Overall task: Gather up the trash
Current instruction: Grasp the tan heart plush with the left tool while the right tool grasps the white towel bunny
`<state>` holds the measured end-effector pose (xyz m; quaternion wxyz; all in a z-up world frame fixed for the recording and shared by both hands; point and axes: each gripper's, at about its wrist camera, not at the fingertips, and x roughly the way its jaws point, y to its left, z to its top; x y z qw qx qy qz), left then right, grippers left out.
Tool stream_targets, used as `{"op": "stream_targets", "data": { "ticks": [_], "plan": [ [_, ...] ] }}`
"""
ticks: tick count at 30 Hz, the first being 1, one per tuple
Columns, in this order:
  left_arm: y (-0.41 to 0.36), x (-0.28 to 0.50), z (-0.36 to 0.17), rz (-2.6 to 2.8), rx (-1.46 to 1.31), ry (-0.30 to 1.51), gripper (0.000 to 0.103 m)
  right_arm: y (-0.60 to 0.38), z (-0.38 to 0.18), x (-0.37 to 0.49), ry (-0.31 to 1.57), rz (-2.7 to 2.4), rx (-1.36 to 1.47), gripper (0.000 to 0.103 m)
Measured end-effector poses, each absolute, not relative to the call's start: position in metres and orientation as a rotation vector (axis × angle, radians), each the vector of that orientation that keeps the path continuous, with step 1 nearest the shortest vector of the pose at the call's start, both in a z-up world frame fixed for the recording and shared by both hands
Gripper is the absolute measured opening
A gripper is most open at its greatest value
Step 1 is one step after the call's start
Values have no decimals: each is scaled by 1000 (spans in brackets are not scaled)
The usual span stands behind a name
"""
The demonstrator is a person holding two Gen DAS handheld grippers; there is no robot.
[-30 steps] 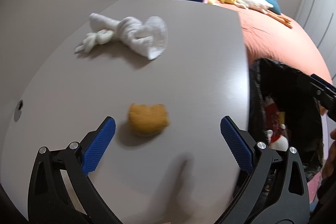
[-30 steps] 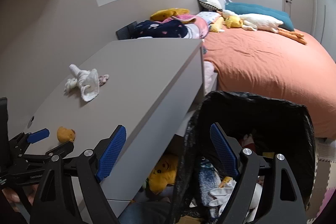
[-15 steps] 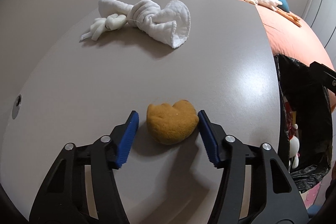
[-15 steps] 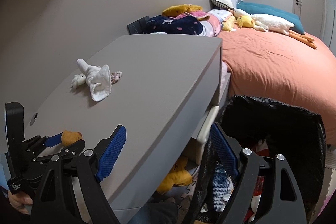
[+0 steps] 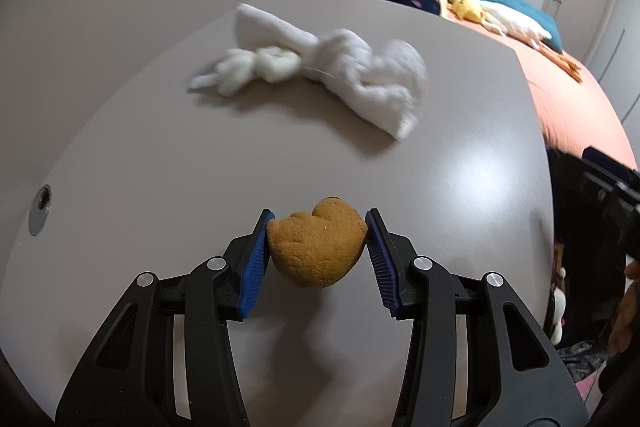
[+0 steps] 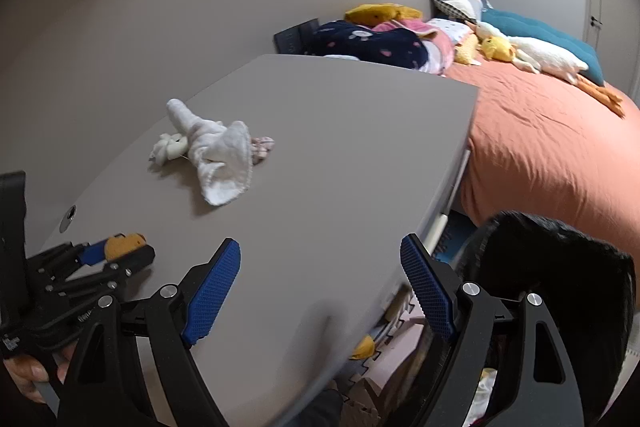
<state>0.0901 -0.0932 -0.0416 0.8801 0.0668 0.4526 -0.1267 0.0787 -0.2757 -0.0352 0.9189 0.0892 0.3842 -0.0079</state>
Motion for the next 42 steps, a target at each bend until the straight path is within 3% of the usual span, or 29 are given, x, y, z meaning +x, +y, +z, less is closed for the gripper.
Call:
{"op": "stream_targets", "data": {
  "ticks": [29,37,42],
  "plan": [
    [34,151,-32,-19,-83,938,46,-172,-39,217,810,111,116,82],
    [40,152,-33,-22,-112,945,46,-162,-65,236,891,86,95,47],
    [39,151,-31,-27,-109,940,46,-165,-65,226,866,112,111,37]
  ]
}}
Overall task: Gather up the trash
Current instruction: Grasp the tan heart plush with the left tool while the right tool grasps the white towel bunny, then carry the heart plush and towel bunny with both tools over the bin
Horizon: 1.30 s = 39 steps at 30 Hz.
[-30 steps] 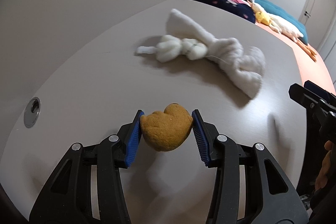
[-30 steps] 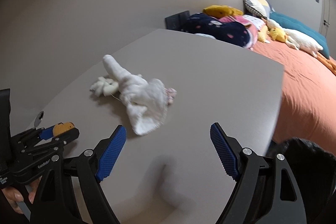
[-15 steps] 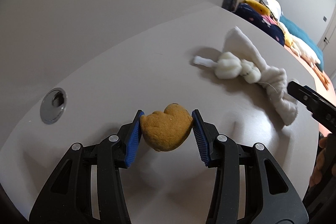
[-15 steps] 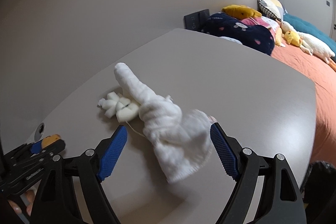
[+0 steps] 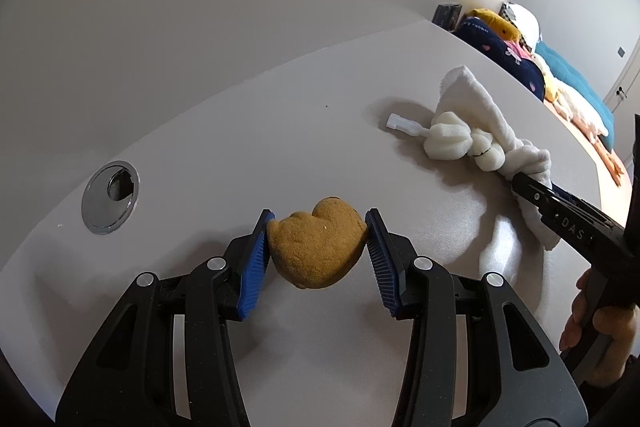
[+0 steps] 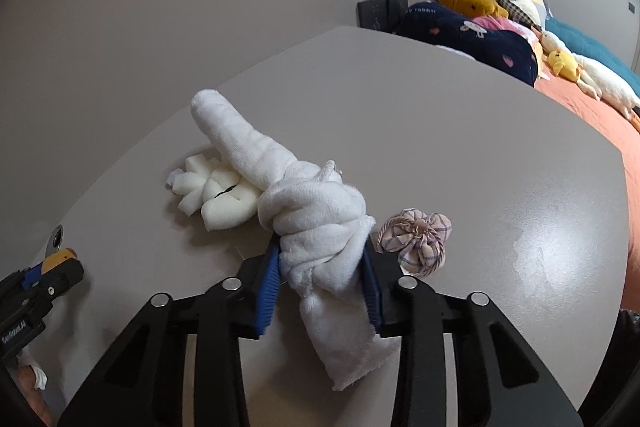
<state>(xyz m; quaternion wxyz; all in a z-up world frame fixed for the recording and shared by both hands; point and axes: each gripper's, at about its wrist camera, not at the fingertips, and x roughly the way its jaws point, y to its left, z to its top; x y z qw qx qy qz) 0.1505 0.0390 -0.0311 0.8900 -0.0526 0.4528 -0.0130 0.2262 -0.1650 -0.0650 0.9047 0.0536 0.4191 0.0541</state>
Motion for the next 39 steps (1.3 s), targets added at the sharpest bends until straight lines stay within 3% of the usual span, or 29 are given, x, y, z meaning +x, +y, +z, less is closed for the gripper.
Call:
{"op": "stream_targets", "data": {
  "ticks": [23,39],
  "plan": [
    [22,122,-2,-134,-84,877,46,-203,18,165,667,85,192,36],
    [-66,84,10,-299,13,861,46,-273,25,93,628,-16,253,37]
  ]
}}
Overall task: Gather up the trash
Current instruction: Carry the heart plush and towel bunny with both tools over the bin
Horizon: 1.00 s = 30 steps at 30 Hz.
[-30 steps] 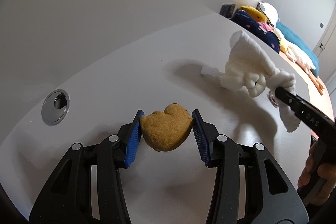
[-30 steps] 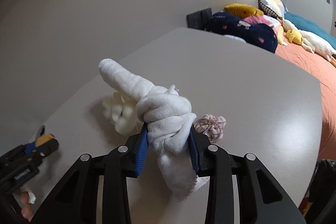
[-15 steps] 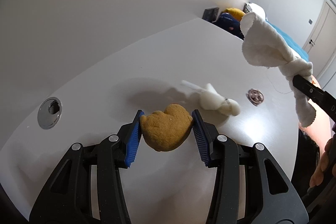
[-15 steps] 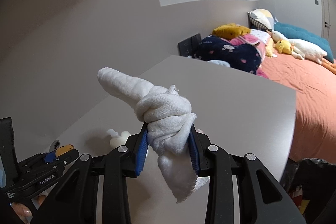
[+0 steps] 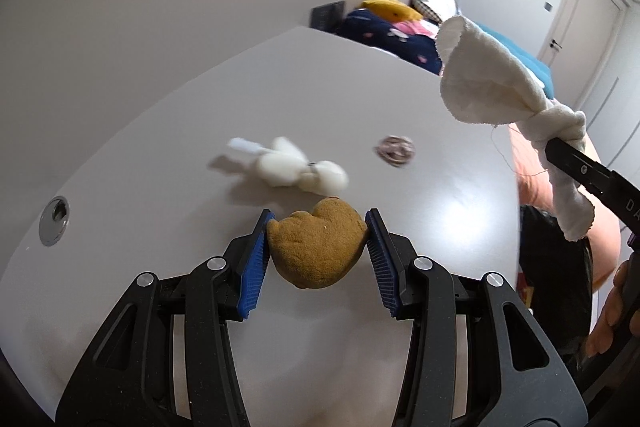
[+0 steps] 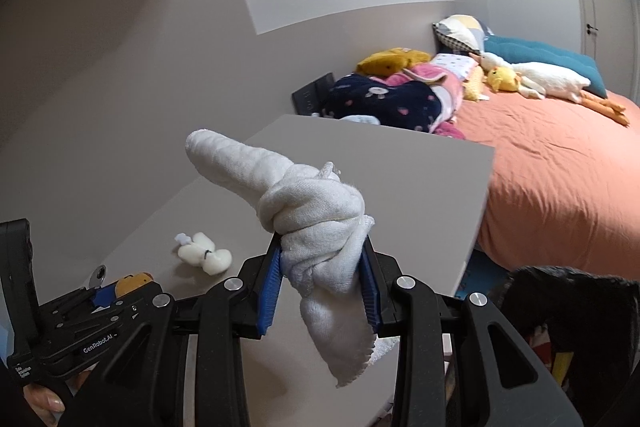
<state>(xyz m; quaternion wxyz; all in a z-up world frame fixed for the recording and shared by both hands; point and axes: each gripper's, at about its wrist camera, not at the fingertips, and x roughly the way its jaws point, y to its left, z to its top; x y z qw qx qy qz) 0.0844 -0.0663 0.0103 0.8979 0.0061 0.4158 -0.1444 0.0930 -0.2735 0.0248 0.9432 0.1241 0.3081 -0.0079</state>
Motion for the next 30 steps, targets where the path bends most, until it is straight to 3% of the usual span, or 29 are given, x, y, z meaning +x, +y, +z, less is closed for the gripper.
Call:
{"op": "stream_targets", "data": {
  "ticks": [30],
  "plan": [
    [-229,13,7,-540,160,862,46,-403,8,-32,574,-203,395,37]
  ]
}}
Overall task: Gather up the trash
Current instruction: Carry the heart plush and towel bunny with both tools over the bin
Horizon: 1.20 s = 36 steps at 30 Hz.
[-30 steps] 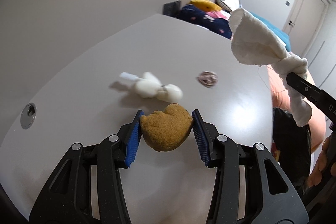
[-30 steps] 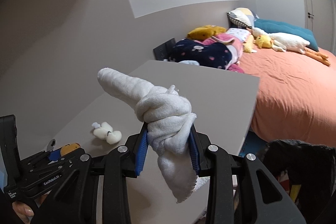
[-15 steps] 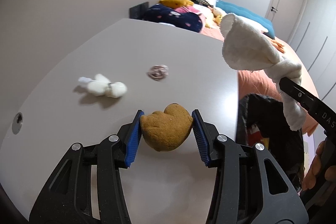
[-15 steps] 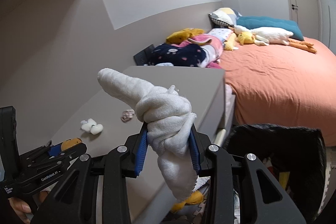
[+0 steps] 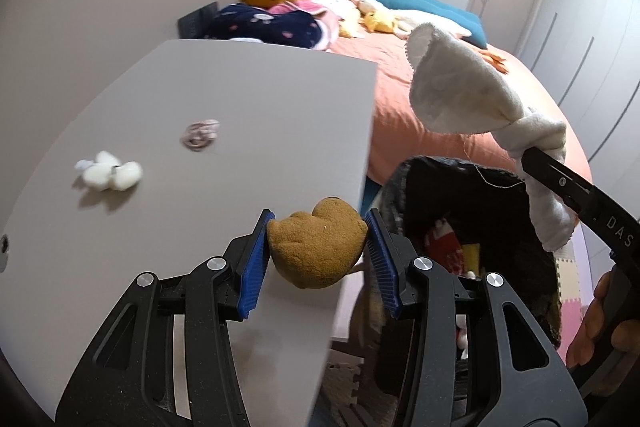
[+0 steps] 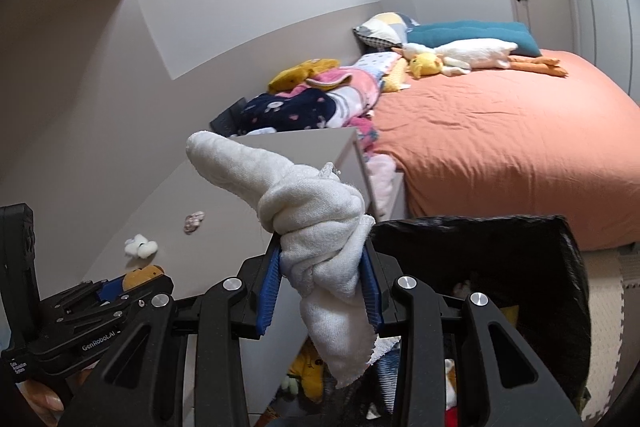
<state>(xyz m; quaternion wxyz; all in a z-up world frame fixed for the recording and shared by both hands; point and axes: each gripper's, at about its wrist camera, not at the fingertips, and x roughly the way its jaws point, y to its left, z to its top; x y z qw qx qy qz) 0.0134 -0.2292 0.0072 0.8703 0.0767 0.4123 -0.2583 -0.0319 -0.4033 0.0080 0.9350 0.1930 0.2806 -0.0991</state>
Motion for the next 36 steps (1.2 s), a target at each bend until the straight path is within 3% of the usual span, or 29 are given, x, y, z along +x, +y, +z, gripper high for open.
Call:
{"op": "stream_targets", "data": {
  "ticks": [36],
  "plan": [
    [-372,-45,-18,-838,299,919,46,-516,-7,-144,543,-506,484,38]
  ]
}}
